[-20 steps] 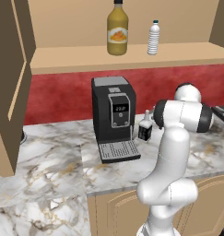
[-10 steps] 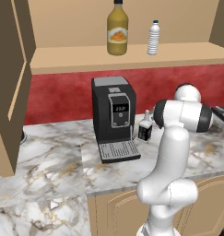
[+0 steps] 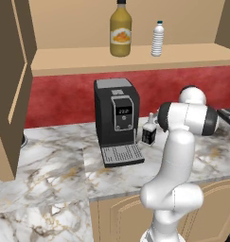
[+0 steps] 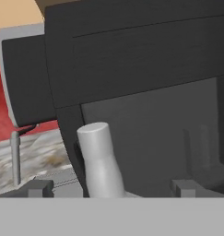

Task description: Sort all alcoholic drinks to one cabinet, and non-alcoholic drinks to the other.

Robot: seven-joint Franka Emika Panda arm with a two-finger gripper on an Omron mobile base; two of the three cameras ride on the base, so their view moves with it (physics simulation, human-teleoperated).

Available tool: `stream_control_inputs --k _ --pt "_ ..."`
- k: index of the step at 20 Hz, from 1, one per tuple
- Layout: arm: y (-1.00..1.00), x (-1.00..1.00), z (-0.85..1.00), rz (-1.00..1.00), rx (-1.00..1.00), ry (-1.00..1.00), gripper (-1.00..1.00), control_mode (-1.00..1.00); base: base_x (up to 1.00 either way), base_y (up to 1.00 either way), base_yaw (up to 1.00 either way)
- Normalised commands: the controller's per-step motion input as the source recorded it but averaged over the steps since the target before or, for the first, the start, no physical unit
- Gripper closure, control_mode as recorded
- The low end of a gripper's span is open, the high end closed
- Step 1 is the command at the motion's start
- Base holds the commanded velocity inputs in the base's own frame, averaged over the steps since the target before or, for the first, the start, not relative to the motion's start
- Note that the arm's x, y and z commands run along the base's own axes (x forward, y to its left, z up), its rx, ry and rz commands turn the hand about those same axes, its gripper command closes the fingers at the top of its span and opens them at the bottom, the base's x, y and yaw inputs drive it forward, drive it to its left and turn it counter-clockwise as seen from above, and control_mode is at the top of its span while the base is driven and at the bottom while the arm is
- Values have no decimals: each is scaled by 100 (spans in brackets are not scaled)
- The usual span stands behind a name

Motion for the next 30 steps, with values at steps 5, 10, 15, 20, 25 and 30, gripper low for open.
stream_control_inputs --k 5,10,15,20,25,30 --pt "2 0 -2 1 0 0 -100 -100 0 0 0" --pt "4 -13 -2 1 0 0 -100 -100 0 0 0" --pt "13 -13 -4 2 0 0 -100 -100 0 0 0" --pt "13 1 -1 1 0 0 -100 -100 0 0 0" --pt "8 10 0 0 0 0 -100 -100 0 0 0" --pt "10 9 0 0 0 0 -100 -100 0 0 0"
